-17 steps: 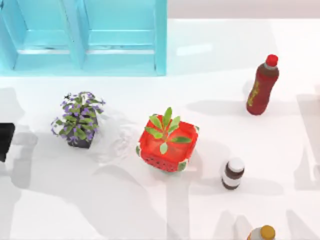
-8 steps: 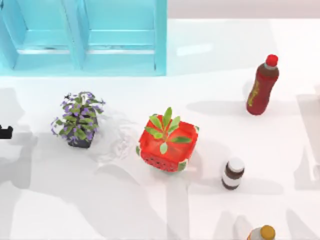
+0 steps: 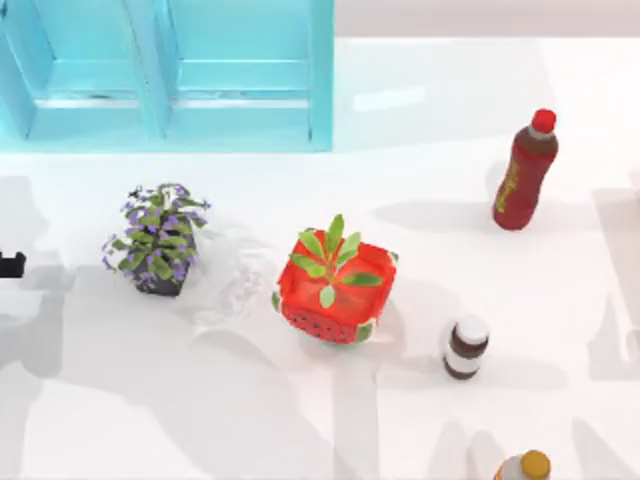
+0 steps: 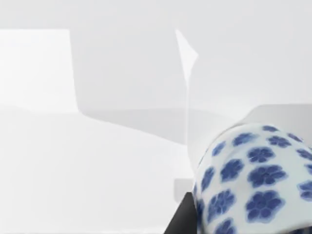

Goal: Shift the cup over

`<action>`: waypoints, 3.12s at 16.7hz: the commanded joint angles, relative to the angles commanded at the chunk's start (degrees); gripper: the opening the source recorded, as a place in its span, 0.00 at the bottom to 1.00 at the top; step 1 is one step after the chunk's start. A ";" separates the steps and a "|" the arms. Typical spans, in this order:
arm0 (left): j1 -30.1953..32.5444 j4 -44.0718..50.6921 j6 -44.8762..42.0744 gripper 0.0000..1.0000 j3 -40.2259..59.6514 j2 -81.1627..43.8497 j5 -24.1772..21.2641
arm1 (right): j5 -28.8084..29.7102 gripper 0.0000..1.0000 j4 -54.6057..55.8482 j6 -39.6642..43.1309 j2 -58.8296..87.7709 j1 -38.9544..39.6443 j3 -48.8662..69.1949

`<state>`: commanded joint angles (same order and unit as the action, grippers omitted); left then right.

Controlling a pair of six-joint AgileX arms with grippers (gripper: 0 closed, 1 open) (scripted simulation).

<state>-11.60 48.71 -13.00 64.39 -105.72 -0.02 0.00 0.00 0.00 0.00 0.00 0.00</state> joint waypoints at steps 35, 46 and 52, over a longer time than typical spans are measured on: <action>-25.58 8.95 -25.81 0.00 24.71 -15.87 -0.14 | 0.00 1.00 0.00 0.00 0.00 0.00 0.00; -25.58 8.95 -25.81 0.68 24.71 -15.87 -0.14 | 0.00 1.00 0.00 0.00 0.00 0.00 0.00; -25.58 8.95 -25.81 1.00 24.71 -15.87 -0.14 | 0.00 1.00 0.00 0.00 0.00 0.00 0.00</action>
<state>-37.19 57.66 -38.81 89.10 -121.59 -0.16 0.00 0.00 0.00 0.00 0.00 0.00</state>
